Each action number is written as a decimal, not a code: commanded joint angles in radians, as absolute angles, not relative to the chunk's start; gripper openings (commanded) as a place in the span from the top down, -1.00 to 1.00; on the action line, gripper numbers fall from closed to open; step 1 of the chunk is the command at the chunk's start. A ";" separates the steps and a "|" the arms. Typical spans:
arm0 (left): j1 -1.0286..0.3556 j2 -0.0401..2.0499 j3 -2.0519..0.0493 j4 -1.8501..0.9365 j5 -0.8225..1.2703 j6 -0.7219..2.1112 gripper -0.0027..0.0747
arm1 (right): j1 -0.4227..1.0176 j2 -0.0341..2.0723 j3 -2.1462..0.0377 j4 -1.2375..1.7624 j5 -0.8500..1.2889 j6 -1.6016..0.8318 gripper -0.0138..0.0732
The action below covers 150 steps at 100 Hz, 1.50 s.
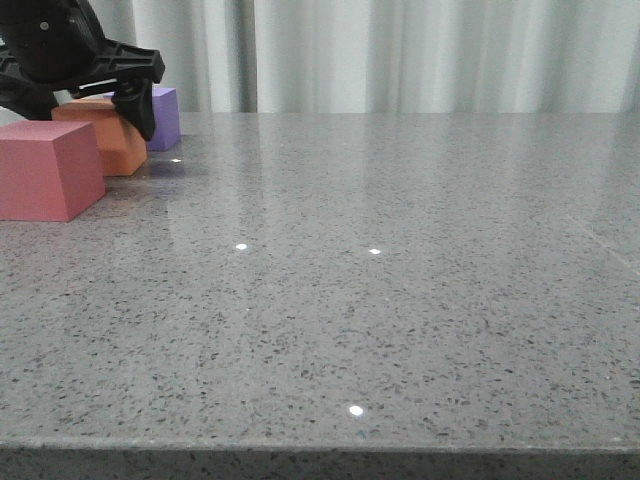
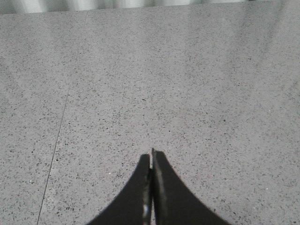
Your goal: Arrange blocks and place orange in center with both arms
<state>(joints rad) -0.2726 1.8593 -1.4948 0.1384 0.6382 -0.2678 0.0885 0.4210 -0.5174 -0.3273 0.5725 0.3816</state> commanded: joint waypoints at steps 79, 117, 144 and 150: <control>-0.283 1.057 -1.149 0.174 0.550 -0.270 -0.75 | 0.084 0.425 -0.544 -0.343 0.499 0.376 0.94; -0.283 0.574 -0.763 0.189 0.509 -0.270 -0.75 | 0.084 0.425 -0.544 -0.343 0.499 0.376 0.94; -0.283 0.315 -0.601 0.190 0.509 -0.270 -0.51 | 0.084 0.425 -0.544 -0.343 0.499 0.376 0.94; -0.283 0.281 -0.580 0.190 0.509 -0.270 -0.27 | 0.084 0.425 -0.544 -0.343 0.499 0.376 0.94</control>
